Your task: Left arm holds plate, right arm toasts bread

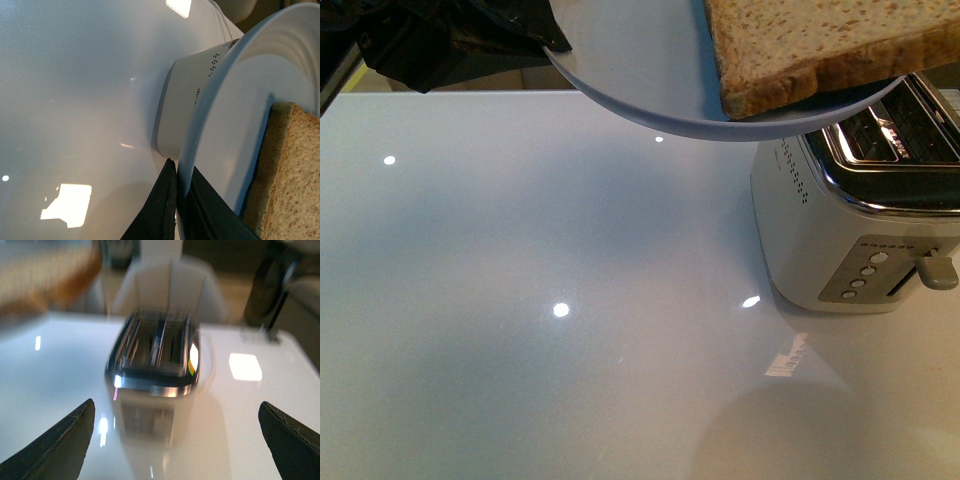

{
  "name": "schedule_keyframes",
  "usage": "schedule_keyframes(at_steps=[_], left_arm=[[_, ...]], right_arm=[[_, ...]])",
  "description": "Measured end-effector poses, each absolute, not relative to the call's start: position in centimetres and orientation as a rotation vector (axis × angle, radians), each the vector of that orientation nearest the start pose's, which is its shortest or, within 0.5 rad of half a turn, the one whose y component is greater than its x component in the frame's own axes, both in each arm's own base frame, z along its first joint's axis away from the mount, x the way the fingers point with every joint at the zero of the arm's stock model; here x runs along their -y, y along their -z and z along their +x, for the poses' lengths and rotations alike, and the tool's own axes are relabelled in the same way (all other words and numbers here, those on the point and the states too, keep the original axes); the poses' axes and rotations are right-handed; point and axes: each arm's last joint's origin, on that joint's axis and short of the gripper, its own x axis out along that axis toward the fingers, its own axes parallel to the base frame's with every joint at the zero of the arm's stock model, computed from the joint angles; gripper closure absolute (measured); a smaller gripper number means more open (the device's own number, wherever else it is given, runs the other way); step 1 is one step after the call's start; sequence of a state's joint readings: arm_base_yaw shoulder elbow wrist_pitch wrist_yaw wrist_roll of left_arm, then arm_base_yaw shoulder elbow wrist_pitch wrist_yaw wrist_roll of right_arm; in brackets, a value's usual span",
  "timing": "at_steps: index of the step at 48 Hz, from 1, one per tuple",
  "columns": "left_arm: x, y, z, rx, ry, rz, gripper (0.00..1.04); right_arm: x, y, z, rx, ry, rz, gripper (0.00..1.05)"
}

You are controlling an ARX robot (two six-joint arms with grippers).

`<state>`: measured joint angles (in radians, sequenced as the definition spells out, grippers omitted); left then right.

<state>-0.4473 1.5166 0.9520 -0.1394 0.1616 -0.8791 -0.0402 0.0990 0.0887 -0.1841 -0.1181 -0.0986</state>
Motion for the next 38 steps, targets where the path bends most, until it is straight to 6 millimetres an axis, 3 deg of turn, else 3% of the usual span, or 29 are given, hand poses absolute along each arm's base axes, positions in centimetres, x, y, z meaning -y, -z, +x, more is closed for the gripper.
schedule_keyframes(at_steps=[4,8,20,29,38], left_arm=[[14.2,-22.4,28.5,-0.909,0.232,-0.715,1.02],[14.3,-22.5,28.4,-0.912,0.243,-0.716,1.02],[14.3,-22.6,28.4,-0.909,0.240,-0.717,1.02],[14.3,-22.6,28.4,-0.908,0.239,-0.716,1.02],[14.3,-22.6,28.4,-0.909,0.239,-0.716,1.02]], right_arm=[[0.4,-16.9,10.1,-0.483,-0.190,-0.206,0.09],[0.9,-16.4,10.7,-0.613,-0.230,-0.295,0.09],[3.1,-18.6,12.5,-0.584,-0.178,-0.299,0.09],[4.9,-21.2,14.9,-0.544,-0.075,-0.164,0.09],[4.8,-24.0,16.8,-0.440,-0.059,0.026,0.09]])
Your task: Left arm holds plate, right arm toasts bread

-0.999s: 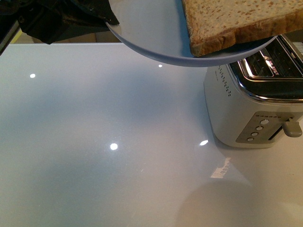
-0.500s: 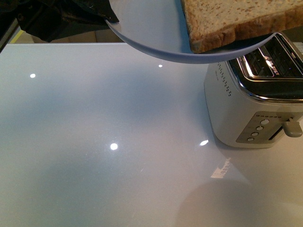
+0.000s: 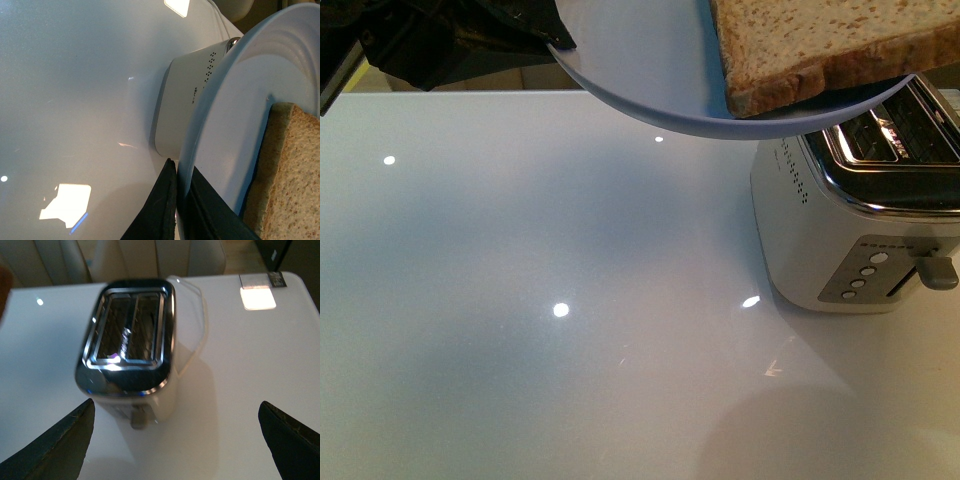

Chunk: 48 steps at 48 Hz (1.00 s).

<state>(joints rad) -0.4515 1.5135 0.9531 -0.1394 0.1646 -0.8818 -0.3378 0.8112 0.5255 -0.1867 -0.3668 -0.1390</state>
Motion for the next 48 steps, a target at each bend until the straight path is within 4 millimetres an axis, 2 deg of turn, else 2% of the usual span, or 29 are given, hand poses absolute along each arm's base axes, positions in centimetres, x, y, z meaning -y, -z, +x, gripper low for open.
schedule_keyframes(at_steps=[5,8,15,23,39,48], left_arm=[[14.3,-22.6,28.4,-0.909,0.239,-0.716,1.02],[14.3,-22.6,28.4,-0.909,0.239,-0.716,1.02],[14.3,-22.6,28.4,-0.909,0.239,-0.716,1.02],[14.3,-22.6,28.4,-0.909,0.239,-0.716,1.02],[14.3,-22.6,28.4,-0.909,0.239,-0.716,1.02],[14.3,-22.6,28.4,-0.909,0.239,-0.716,1.02]], right_arm=[[4.0,-25.1,17.7,-0.394,-0.084,0.150,0.09],[2.8,-25.6,18.6,-0.371,-0.134,0.262,0.09],[0.3,-25.5,20.2,-0.373,-0.232,0.434,0.09],[-1.3,-24.9,21.8,-0.395,-0.302,0.598,0.09],[-4.6,-23.8,22.9,-0.471,-0.385,0.704,0.09],[-4.9,-23.3,23.3,-0.487,-0.385,0.753,0.09]])
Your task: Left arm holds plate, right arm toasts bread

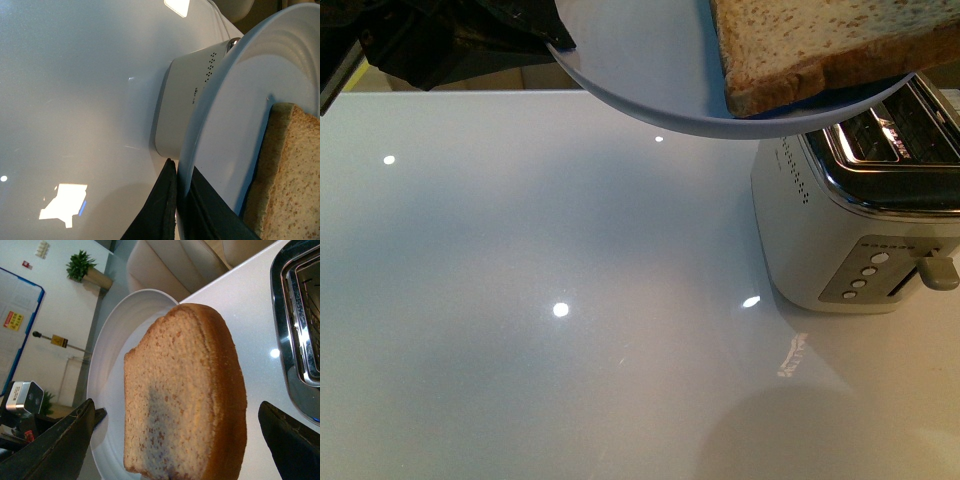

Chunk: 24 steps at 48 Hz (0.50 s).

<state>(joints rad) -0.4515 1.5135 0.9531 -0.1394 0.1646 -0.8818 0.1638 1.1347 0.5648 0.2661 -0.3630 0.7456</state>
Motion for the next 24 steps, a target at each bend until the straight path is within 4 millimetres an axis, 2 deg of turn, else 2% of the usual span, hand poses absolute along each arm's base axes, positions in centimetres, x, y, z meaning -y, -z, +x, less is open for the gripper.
schedule_keyframes(at_steps=[12,24], left_arm=[[14.30,-22.56,28.40,-0.909,0.239,-0.716,1.02],[14.30,-22.56,28.40,-0.909,0.239,-0.716,1.02]], right_arm=[[-4.89,-23.15,23.29,-0.495,-0.379,0.776,0.10],[-4.89,-22.84,23.17,-0.509,-0.372,0.792,0.58]])
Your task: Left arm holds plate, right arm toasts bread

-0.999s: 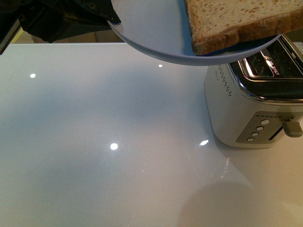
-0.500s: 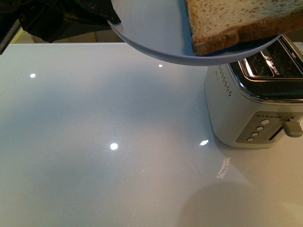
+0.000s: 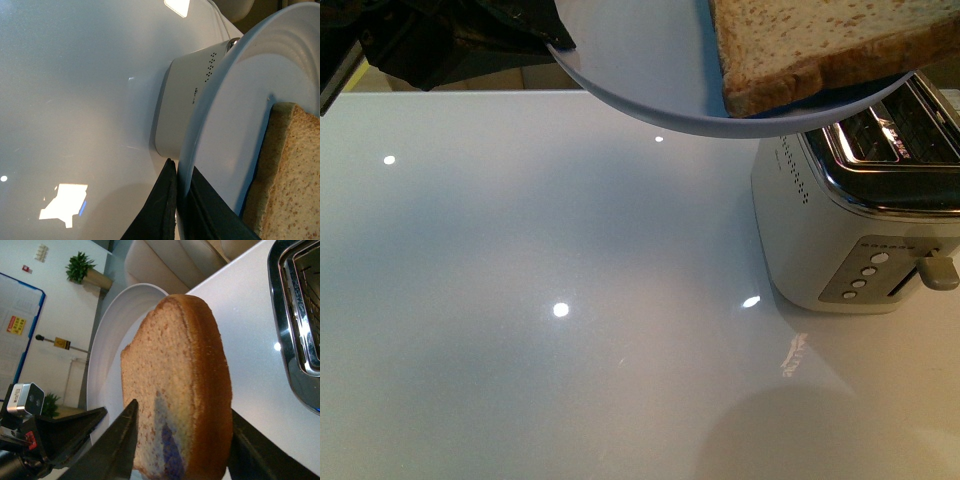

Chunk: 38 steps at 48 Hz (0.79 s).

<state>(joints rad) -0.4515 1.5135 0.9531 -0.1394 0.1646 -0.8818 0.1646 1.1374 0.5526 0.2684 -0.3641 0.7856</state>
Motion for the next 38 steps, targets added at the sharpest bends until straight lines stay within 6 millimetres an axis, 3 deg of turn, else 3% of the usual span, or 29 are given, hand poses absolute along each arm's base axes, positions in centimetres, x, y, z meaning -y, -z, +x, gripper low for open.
schedule_keyframes(at_steps=[8,13,20,27,38], left_arm=[[14.3,-22.6,28.4,-0.909,0.239,-0.717,1.02],[14.3,-22.6,28.4,-0.909,0.239,-0.717,1.02],[14.3,-22.6,28.4,-0.909,0.239,-0.717,1.02],[14.3,-22.6,28.4,-0.909,0.239,-0.719,1.02],[14.3,-22.6,28.4,-0.909,0.239,-0.719,1.02]], right_arm=[[-4.9,-22.7,23.1,-0.523,-0.381,0.807,0.89],[-4.6,-22.8,23.0,-0.520,-0.379,0.813,1.02],[-3.9,-23.6,22.8,-0.494,-0.372,0.818,1.02],[-3.2,-26.0,22.5,-0.418,-0.377,0.806,1.02],[-2.0,-31.6,21.6,-0.218,-0.390,0.739,1.02]])
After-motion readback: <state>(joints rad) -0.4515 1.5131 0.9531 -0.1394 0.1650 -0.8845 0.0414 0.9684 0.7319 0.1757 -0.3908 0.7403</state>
